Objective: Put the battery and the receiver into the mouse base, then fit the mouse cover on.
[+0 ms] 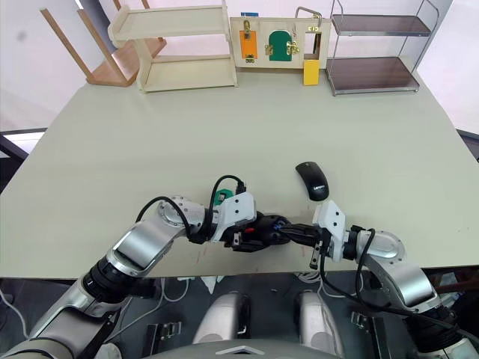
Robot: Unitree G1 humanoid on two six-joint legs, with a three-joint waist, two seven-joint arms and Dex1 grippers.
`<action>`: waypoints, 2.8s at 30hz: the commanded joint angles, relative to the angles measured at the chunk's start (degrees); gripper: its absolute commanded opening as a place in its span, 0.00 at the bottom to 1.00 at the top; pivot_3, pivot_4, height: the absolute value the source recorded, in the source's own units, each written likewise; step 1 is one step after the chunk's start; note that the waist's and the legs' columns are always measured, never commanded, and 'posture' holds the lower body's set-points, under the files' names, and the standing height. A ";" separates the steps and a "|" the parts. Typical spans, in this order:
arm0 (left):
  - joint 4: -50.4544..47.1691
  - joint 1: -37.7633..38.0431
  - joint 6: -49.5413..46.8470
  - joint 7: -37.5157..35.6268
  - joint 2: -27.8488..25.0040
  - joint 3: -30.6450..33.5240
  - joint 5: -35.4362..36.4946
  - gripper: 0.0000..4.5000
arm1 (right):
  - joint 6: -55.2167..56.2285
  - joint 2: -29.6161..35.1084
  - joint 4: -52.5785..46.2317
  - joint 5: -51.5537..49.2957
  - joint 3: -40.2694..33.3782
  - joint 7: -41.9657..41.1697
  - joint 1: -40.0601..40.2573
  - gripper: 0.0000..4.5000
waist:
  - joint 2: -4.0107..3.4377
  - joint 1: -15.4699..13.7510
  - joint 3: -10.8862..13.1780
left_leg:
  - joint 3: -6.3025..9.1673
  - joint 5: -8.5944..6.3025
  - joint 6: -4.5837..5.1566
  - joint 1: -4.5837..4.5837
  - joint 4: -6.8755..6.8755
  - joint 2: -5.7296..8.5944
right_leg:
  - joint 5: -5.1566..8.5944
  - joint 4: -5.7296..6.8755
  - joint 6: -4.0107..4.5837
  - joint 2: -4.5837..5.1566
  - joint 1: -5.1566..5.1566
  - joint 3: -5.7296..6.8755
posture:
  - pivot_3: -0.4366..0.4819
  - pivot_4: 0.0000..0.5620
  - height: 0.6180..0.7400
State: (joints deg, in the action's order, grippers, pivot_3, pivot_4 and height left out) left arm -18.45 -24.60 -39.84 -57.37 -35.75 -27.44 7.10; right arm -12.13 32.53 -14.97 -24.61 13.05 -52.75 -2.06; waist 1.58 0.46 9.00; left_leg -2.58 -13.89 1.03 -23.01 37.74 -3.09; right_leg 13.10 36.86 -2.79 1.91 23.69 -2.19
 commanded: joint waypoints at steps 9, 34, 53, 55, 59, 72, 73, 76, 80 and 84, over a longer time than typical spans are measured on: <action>0.97 0.00 -1.66 0.24 -0.54 -0.19 0.01 0.66 | 3.39 -2.35 5.40 3.02 0.06 -2.08 0.77 0.02 | 0.00 0.08 -0.01 | -0.02 0.00 0.00 0.04 0.00 0.00 | 0.00 0.03 0.00 -0.02 -0.01 -0.02 | 0.48 0.27 1.00; 1.35 0.06 -1.88 0.44 -0.13 -0.49 0.13 0.66 | 8.16 -3.62 15.56 8.95 2.53 -4.65 -0.06 0.02 | 0.13 0.16 -0.60 | -0.08 0.00 0.00 0.26 0.00 -0.04 | 0.00 0.11 0.02 -0.06 -0.13 -0.11 | 0.48 0.27 1.00; 1.52 -0.37 -2.43 0.91 0.09 -0.30 0.15 0.66 | 14.09 -0.23 11.15 -8.20 -17.81 -13.95 7.32 0.02 | 0.04 0.04 -0.51 | -0.11 0.00 0.00 0.19 -0.01 -0.01 | 0.00 0.11 0.01 -0.04 -0.09 -0.15 | 0.48 0.27 1.00; 1.62 -0.52 -2.39 1.05 0.17 -0.40 0.09 0.66 | 15.97 -0.56 14.12 -9.26 -21.39 -14.01 6.44 0.16 | 0.04 0.03 -0.51 | -0.11 0.00 0.00 0.18 -0.01 -0.01 | 0.00 0.11 0.01 -0.04 -0.09 -0.15 | 0.48 0.27 1.00; 1.56 -0.53 -2.36 1.18 0.16 -0.56 0.05 0.66 | 17.54 0.95 16.15 -10.22 -24.21 -18.55 7.52 0.55 | 0.01 -0.01 -0.50 | -0.10 0.00 0.00 0.19 -0.01 0.00 | 0.00 0.11 0.01 -0.05 -0.09 -0.15 | 0.48 0.27 1.00; 1.94 -0.65 -1.32 1.34 -0.07 -0.53 -0.48 0.66 | 17.96 3.80 24.23 -13.01 -26.41 -31.92 2.15 0.97 | -0.03 -0.14 -0.49 | -0.11 0.00 0.00 0.21 -0.01 0.01 | -0.02 0.11 0.04 -0.04 -0.11 -0.16 | 0.48 0.27 1.00; 2.06 -0.77 -1.19 1.32 -0.07 -0.59 -0.56 0.66 | 19.24 3.57 25.62 -12.43 -26.37 -32.92 1.28 0.97 | -0.03 -0.13 -0.49 | -0.10 0.00 0.00 0.21 -0.01 0.01 | -0.02 0.11 0.04 -0.05 -0.11 -0.16 | 0.48 0.27 1.00; 2.27 -0.96 -1.00 1.28 0.01 -0.65 -0.62 0.66 | 23.89 1.81 29.90 -11.48 -26.51 -35.26 -1.63 0.97 | -0.04 -0.04 -0.49 | -0.12 0.00 0.00 0.22 0.00 0.01 | -0.02 0.11 0.04 -0.05 -0.11 -0.17 | 0.48 0.27 1.00; 2.25 -1.17 -1.11 1.36 0.12 -0.68 -0.62 0.66 | 27.60 0.40 35.00 -10.36 -26.71 -36.65 -4.53 0.97 | -0.05 -0.09 -0.48 | -0.12 0.00 0.00 0.22 0.00 0.01 | -0.05 0.12 0.09 -0.05 -0.12 -0.17 | 0.48 0.27 1.00; 2.33 -1.19 -0.91 1.33 0.06 -0.35 -0.40 0.66 | 29.16 0.07 37.15 -10.03 -26.82 -37.41 -5.85 0.97 | -0.06 -0.04 -0.48 | -0.13 0.00 0.00 0.22 0.00 0.02 | -0.14 0.12 0.23 -0.04 -0.12 -0.19 | 0.48 0.27 1.00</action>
State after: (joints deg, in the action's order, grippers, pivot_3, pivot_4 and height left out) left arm -16.91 -25.59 -40.69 -56.97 -35.40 -27.72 7.95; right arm 15.39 32.59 21.82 -34.18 -12.17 -89.40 -7.01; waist 1.53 0.42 8.52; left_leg -2.71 -13.89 1.03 -22.79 37.74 -3.08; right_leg 12.96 36.98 -2.55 1.87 23.57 -2.37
